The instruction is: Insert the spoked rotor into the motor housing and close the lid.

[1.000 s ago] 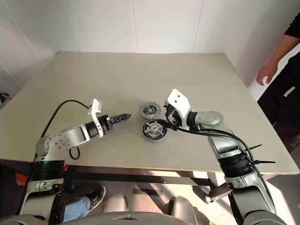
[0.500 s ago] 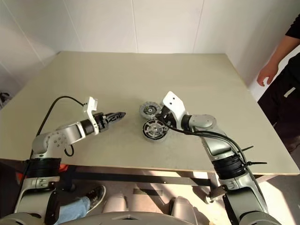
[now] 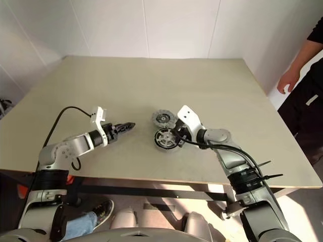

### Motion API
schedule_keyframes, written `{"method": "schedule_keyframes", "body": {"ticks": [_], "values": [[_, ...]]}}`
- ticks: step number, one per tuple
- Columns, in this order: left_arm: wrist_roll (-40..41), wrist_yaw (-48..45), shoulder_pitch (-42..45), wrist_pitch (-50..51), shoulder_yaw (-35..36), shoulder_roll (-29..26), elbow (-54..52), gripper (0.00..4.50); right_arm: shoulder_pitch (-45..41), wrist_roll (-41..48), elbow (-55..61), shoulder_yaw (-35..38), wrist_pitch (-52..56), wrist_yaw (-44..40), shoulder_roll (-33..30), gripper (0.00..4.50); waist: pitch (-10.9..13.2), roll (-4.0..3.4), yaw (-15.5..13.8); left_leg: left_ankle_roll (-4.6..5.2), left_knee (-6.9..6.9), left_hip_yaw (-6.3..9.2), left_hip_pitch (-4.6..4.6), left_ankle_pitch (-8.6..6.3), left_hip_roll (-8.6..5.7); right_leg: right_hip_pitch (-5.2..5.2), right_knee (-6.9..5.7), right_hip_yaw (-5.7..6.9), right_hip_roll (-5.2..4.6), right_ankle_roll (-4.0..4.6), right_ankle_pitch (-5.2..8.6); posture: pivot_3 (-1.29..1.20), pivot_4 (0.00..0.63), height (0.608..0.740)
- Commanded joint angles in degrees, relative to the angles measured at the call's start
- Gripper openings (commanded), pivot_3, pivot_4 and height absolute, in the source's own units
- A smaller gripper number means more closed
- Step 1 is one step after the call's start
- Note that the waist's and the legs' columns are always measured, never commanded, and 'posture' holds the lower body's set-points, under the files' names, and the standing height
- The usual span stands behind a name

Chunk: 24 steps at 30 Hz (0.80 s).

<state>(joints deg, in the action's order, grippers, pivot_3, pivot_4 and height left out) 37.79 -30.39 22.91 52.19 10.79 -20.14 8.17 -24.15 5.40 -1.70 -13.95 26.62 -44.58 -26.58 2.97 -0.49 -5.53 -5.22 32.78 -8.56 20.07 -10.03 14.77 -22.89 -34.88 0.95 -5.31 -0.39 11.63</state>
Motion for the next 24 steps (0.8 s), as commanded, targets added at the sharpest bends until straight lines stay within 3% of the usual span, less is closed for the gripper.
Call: {"method": "schedule_keyframes", "body": {"ticks": [1,6,8,11,16,24], "values": [[-0.49,-1.03,1.89,-1.79,-0.74,0.54,-0.96,3.34,-5.28,1.28,6.2,2.25,-2.55,-3.37,-2.59,0.06,0.03,-0.06,0.04,0.0,-0.04,0.0,0.05,0.0,0.0,-0.07,0.0,0.01,0.01,0.0,0.0,0.0,0.0,0.74],[-3.25,-2.08,1.89,-4.3,-3.46,0.02,-1.98,3.34,-11.04,-0.85,7.42,-0.97,-7.4,-12.74,-9.81,0.06,0.05,-0.07,0.01,-0.07,-0.09,-0.01,0.18,0.04,0.02,-0.22,0.03,0.02,0.03,0.01,0.0,0.0,0.0,0.74],[-4.97,-2.47,2.03,-5.61,-4.9,-0.55,-2.52,3.34,-12.48,-0.07,8.12,-3.32,-11.51,-21.86,-14.36,0.06,0.04,-0.06,-0.07,-0.05,-0.08,-0.01,0.19,0.02,0.03,-0.19,0.06,0.04,0.02,0.01,0.01,0.0,0.0,0.74],[-8.37,-2.77,2.31,-8.03,-7.55,-1.64,-3.14,3.34,-16.75,-1.94,4.3,-7.55,-18.48,-31.85,-17.74,0.63,0.06,-0.08,-0.02,0.19,-0.01,-0.01,0.22,-0.11,0.03,-0.18,0.05,0.07,0.0,0.0,0.01,0.0,0.0,0.74],[-8.96,-1.72,1.4,-8.06,-7.92,-0.77,-5.62,3.34,-21.09,-11.19,-6.57,-15.21,-35.25,-36.69,-17.35,2.28,0.06,-0.05,0.06,0.18,0.23,-0.01,0.2,-0.11,0.04,-0.17,-0.17,0.05,-0.05,0.01,0.01,0.0,0.0,0.74],[-8.43,1.55,-3.54,-6.72,-6.98,1.27,-11.21,3.34,-25.46,-17.22,-20.72,-20.18,-49.61,-38.8,-12.06,2.28,0.06,-0.05,0.28,0.2,0.39,-0.01,0.46,-0.11,0.05,-0.44,-0.39,0.05,-0.04,0.02,0.01,0.0,0.0,0.74]]}}
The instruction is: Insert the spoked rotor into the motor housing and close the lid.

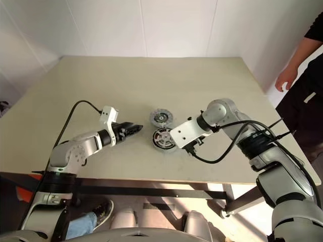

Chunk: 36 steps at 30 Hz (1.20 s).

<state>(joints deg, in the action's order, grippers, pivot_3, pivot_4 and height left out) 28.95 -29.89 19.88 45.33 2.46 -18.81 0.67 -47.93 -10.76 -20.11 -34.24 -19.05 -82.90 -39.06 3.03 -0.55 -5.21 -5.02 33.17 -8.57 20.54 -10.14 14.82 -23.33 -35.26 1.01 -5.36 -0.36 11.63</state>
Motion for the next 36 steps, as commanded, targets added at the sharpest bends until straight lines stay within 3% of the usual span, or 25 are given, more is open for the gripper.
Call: {"method": "schedule_keyframes", "body": {"ticks": [1,11,14,19,30,36], "values": [[0.53,1.42,-1.16,0.37,1.51,0.07,-4.34,3.34,-1.82,-1.47,-3.1,0.06,-4.85,-0.35,0.72,2.28,0.0,0.01,-0.14,0.02,0.02,0.01,0.05,-0.01,0.01,-0.01,0.0,0.02,0.0,0.0,0.0,0.0,0.0,0.74],[1.03,3.11,-2.76,1.4,2.45,0.55,-6.08,3.34,-0.31,-3.01,-5.87,-0.07,-7.54,0.27,3.29,2.28,-0.01,0.02,-0.05,0.05,0.13,0.02,0.08,-0.03,0.04,-0.01,-0.08,0.05,-0.01,0.0,0.0,0.0,0.0,0.74],[0.56,3.19,-2.44,1.25,2.38,0.5,-5.39,3.34,0.19,-1.72,-5.31,0.14,-7.5,-1.1,3.55,1.72,-0.01,0.03,-0.03,0.05,0.14,0.02,0.04,-0.03,0.03,0.0,-0.11,0.03,0.0,0.0,0.0,0.0,0.0,0.74],[0.35,2.85,-1.68,1.23,2.14,0.34,-4.57,3.34,-0.72,-3.21,-6.5,1.3,-7.4,1.84,4.65,0.04,-0.05,0.11,-0.02,0.05,0.13,0.02,0.03,-0.03,0.04,0.01,-0.11,0.04,0.0,0.01,0.01,0.0,0.0,0.74],[-0.23,2.28,-0.52,0.86,1.68,0.42,-2.96,3.34,-1.69,-3.59,-8.13,3.51,-5.93,5.93,5.84,0.02,-0.04,0.14,1.43,-0.03,0.18,0.02,0.0,0.02,0.06,0.03,-0.35,-0.02,0.04,0.04,-0.01,0.0,0.0,0.74],[-0.34,2.74,-1.4,0.71,1.33,1.12,-3.28,3.34,0.66,-0.16,1.09,7.28,6.75,5.44,4.97,0.02,-0.03,0.14,1.24,-0.02,0.23,0.04,0.02,0.02,0.06,-0.04,-0.34,-0.01,0.03,0.07,-0.03,0.0,0.0,0.74]]}}
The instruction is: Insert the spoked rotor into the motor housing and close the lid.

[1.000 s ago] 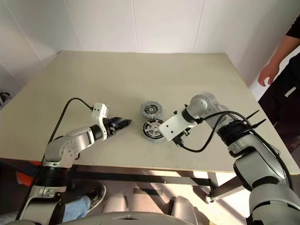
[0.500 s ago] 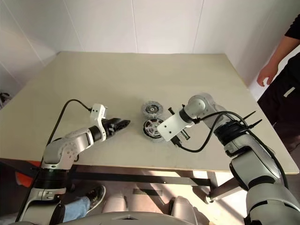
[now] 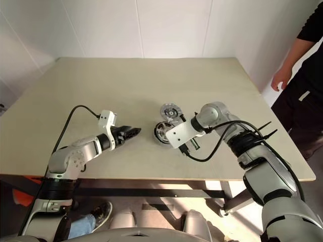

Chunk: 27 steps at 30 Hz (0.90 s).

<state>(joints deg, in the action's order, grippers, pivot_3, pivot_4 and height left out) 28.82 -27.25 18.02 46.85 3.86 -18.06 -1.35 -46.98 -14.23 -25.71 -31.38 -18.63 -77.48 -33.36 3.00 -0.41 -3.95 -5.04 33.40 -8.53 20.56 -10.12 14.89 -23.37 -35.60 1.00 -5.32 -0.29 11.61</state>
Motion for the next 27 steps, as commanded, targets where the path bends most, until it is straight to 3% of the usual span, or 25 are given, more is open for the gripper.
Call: {"method": "schedule_keyframes", "body": {"ticks": [1,7,12,24,27], "values": [[-0.18,0.25,0.18,-0.78,-0.13,0.59,-1.5,3.34,0.47,4.44,9.33,5.19,9.82,-1.0,-1.27,0.02,0.01,-0.01,-0.05,0.0,-0.01,0.01,0.02,0.0,0.0,-0.02,0.02,0.01,0.0,0.0,0.0,0.0,0.0,0.74],[0.0,1.38,-2.24,-0.81,-0.21,2.17,-3.16,3.34,3.35,14.89,29.99,9.52,42.01,-8.44,-6.25,0.02,0.01,-0.02,-0.43,0.14,-0.06,0.02,0.58,-0.06,-0.01,-0.5,0.22,0.07,0.0,0.01,0.0,0.0,0.0,0.74],[0.07,2.43,-3.79,-1.16,0.39,2.99,-4.08,3.34,1.93,21.2,38.75,9.28,65.08,-8.21,-8.09,0.02,0.02,-0.02,-0.66,0.07,-0.15,0.01,0.44,-0.03,0.01,-0.47,0.2,0.05,0.01,0.01,0.0,0.0,0.0,0.74],[1.25,5.23,-9.26,0.4,2.95,2.65,-10.38,3.34,-7.91,26.86,29.03,7.45,98.79,10.46,8.38,0.02,0.03,-0.05,-0.58,-0.25,-0.18,-0.01,0.02,0.16,-0.04,-0.47,-0.15,-0.26,0.11,0.07,-0.04,0.0,0.0,0.74],[1.35,5.78,-10.43,0.66,3.38,2.45,-11.52,3.34,-9.76,29.12,27.32,8.15,102.56,13.58,10.72,0.02,0.03,-0.05,-0.82,-0.26,-0.28,-0.01,0.04,0.16,-0.04,-0.48,-0.07,-0.25,0.11,0.07,-0.04,0.0,0.0,0.74]]}}
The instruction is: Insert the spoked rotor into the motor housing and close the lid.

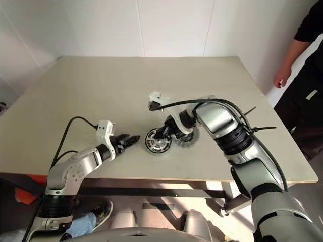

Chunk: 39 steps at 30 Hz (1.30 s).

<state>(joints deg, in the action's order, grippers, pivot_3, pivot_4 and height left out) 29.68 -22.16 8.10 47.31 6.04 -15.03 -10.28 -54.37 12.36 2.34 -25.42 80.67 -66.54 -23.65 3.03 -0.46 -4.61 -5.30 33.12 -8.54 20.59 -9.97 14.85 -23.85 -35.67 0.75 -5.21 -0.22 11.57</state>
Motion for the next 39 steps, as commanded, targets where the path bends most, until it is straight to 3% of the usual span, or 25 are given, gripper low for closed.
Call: {"method": "schedule_keyframes", "body": {"ticks": [1,6,10,14,19,28,34,39], "values": [[0.61,0.9,-0.78,0.35,1.28,-0.53,-2.96,3.34,-2.7,3.01,-1.41,2.23,3.31,3.58,1.41,0.02,0.0,0.0,-0.31,-0.03,-0.03,0.0,0.01,0.02,0.0,0.0,0.03,0.0,0.0,0.0,0.0,0.0,0.0,0.74],[1.18,1.82,-2.35,0.93,1.2,-0.09,-4.76,3.34,-3.77,5.03,-2.86,2.34,1.42,7.05,2.3,0.02,0.0,0.0,-0.92,-0.04,-0.02,0.0,0.01,0.02,-0.01,0.0,0.04,0.0,-0.01,-0.01,0.0,0.0,0.0,0.74],[1.21,1.98,-1.94,0.92,0.97,0.12,-4.53,3.34,-3.58,5.18,-1.57,0.97,-7.08,6.49,-0.03,0.02,0.0,0.0,-1.02,-0.04,-0.02,0.0,0.0,0.02,-0.01,0.0,0.02,-0.01,-0.01,-0.02,0.0,0.0,0.0,0.74],[1.46,0.8,0.26,0.24,0.91,-0.17,-3.34,3.34,-1.34,-1.97,-3.13,0.37,-36.75,4.67,-5.16,0.02,-0.01,0.02,-1.23,-0.05,0.01,0.0,0.05,0.02,-0.01,-0.03,0.0,0.0,-0.02,-0.03,0.0,0.0,0.0,0.74],[2.1,-1.61,3.44,0.74,-0.07,-0.39,-1.0,3.34,5.56,-7.3,-5.42,4.35,-50.03,11.63,-8.46,0.02,-0.09,0.15,-1.39,-0.06,0.04,0.0,0.07,0.03,-0.02,-0.02,0.01,0.0,-0.01,-0.02,0.0,0.0,0.0,0.74],[8.5,-5.59,15.15,7.61,2.37,0.53,8.84,3.34,28.93,-5.58,12.11,19.65,-39.3,24.05,-14.03,0.02,-0.08,0.13,-1.65,-0.16,0.05,0.02,0.18,0.1,-0.09,-0.04,0.05,-0.15,-0.01,-0.05,0.0,0.0,0.0,0.74],[10.3,-7.98,22.68,11.21,2.04,2.72,18.31,3.34,31.72,-5.2,17.5,21.34,-35.94,29.33,-12.32,0.02,-0.1,0.04,-0.75,-0.2,0.05,-0.15,-0.03,0.12,-0.15,0.03,-0.05,-0.32,0.01,-0.34,0.1,0.0,0.0,0.74],[8.49,-8.58,23.11,11.24,0.32,2.31,20.39,3.34,36.16,-2.9,22.88,22.9,-32.24,28.39,-14.22,0.02,-0.1,0.04,-1.23,-0.18,0.05,-0.11,-0.13,0.12,-0.17,0.1,0.0,-0.33,0.0,-0.16,-0.04,0.0,0.0,0.74]]}}
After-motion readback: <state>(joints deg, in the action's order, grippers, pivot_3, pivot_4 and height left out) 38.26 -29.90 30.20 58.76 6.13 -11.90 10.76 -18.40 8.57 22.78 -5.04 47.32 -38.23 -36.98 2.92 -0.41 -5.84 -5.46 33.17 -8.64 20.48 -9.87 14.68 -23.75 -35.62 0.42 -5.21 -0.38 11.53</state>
